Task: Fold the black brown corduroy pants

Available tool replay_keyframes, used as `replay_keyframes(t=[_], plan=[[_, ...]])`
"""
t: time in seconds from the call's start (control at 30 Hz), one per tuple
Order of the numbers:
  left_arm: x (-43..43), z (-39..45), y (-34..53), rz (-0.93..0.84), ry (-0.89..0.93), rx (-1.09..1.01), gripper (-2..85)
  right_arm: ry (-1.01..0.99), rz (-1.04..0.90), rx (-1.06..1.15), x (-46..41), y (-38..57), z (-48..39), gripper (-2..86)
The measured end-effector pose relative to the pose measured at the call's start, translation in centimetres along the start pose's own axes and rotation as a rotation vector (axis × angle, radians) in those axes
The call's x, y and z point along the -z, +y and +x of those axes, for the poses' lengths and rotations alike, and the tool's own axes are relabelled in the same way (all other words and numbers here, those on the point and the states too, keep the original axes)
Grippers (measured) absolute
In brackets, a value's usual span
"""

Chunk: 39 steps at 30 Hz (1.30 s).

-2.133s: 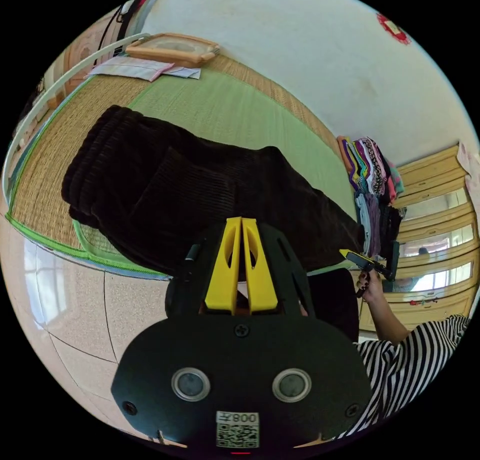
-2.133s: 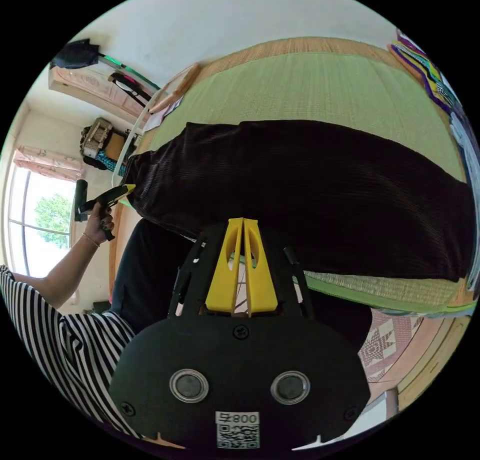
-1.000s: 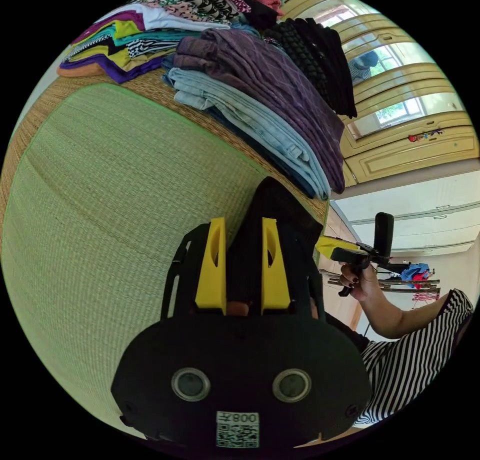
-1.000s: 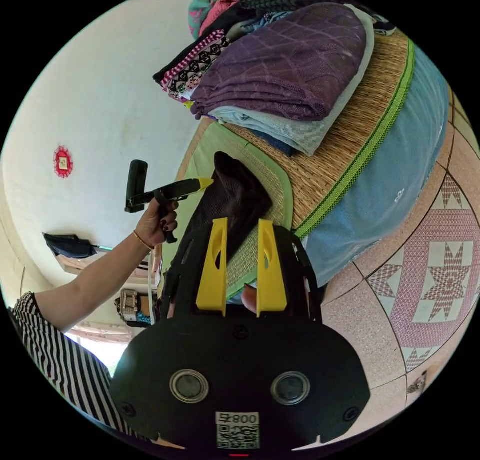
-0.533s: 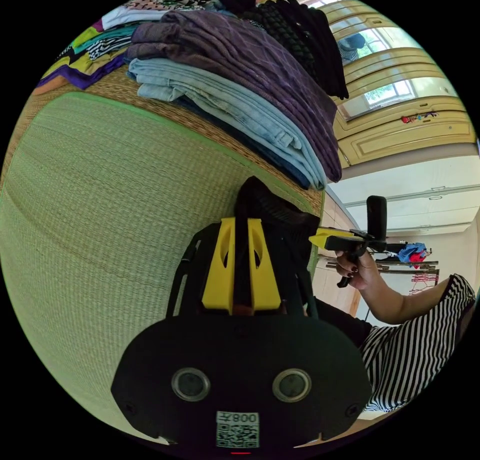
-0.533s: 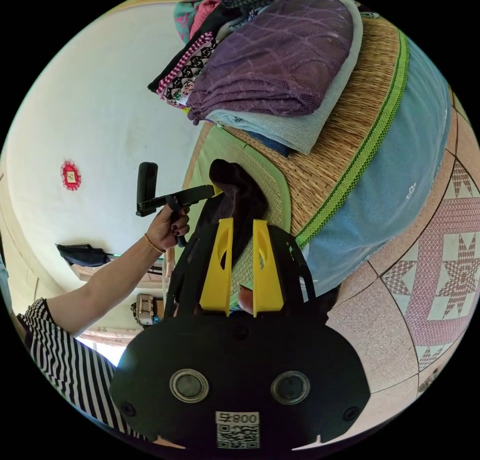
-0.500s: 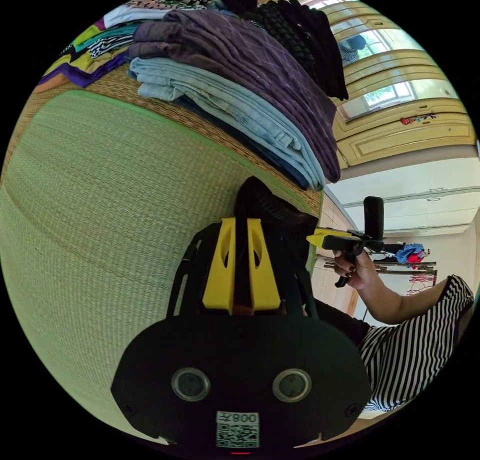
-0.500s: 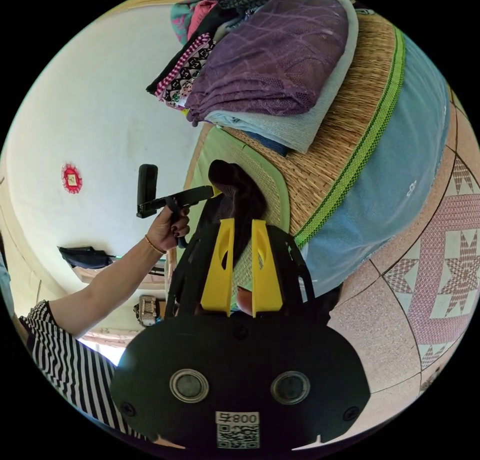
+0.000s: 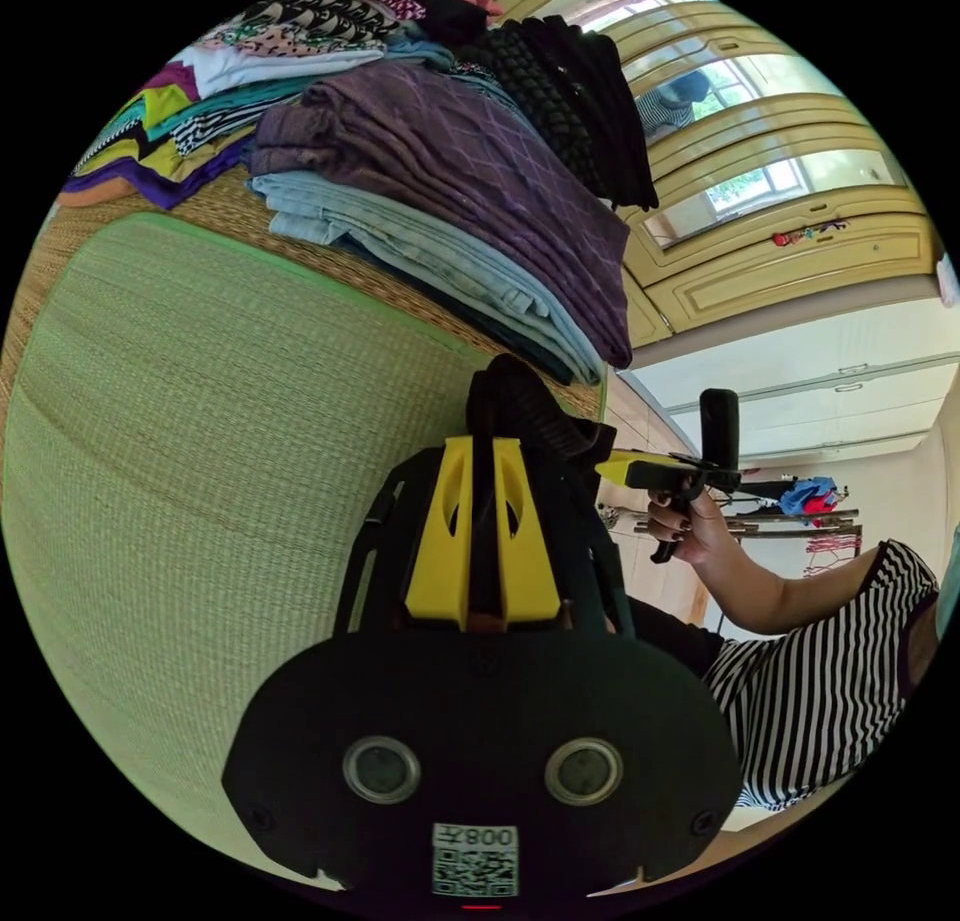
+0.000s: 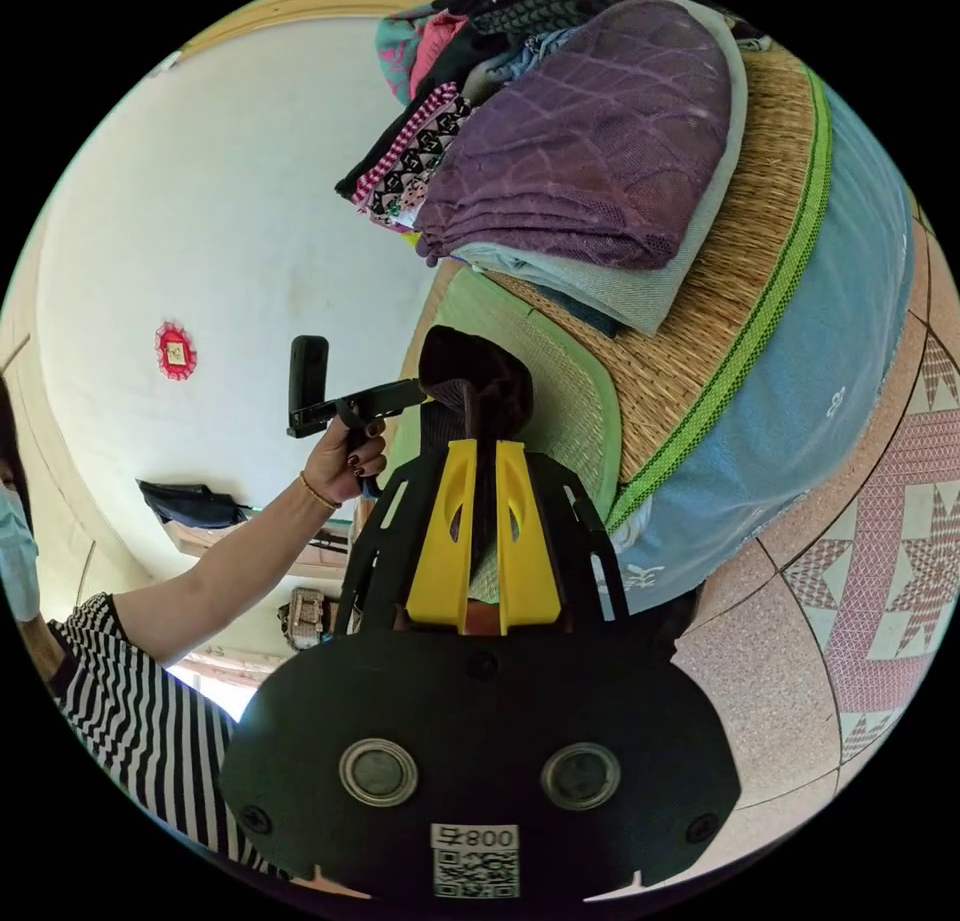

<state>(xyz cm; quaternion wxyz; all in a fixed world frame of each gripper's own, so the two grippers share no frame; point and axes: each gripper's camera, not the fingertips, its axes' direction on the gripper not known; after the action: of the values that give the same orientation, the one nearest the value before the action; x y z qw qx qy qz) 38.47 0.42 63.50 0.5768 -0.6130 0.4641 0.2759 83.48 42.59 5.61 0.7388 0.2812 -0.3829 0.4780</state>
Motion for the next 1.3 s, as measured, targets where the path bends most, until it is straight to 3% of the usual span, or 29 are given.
replay_keyframes(t=[0.4, 0.8, 1.1, 1.3], plan=[[8.8, -2.5, 11.1, 0.198, 0.059, -0.076, 3.2, -0.054, -0.009, 0.282, -2.6, 5.7, -10.3, 3.0], [14.6, -9.5, 32.4, 0.450, 0.161, 0.003, 3.6, -0.095, -0.220, 0.595, -13.7, 15.3, -22.6, 3.0], [13.7, -17.4, 49.6, 0.479, 0.180, 0.224, 5.7, -0.087, -0.467, 0.695, -27.1, 24.4, -26.1, 3.1], [10.3, -23.2, 60.4, 0.439, 0.170, 0.561, 6.4, 0.028, -0.622, 0.725, -36.3, 30.1, -25.1, 3.3]])
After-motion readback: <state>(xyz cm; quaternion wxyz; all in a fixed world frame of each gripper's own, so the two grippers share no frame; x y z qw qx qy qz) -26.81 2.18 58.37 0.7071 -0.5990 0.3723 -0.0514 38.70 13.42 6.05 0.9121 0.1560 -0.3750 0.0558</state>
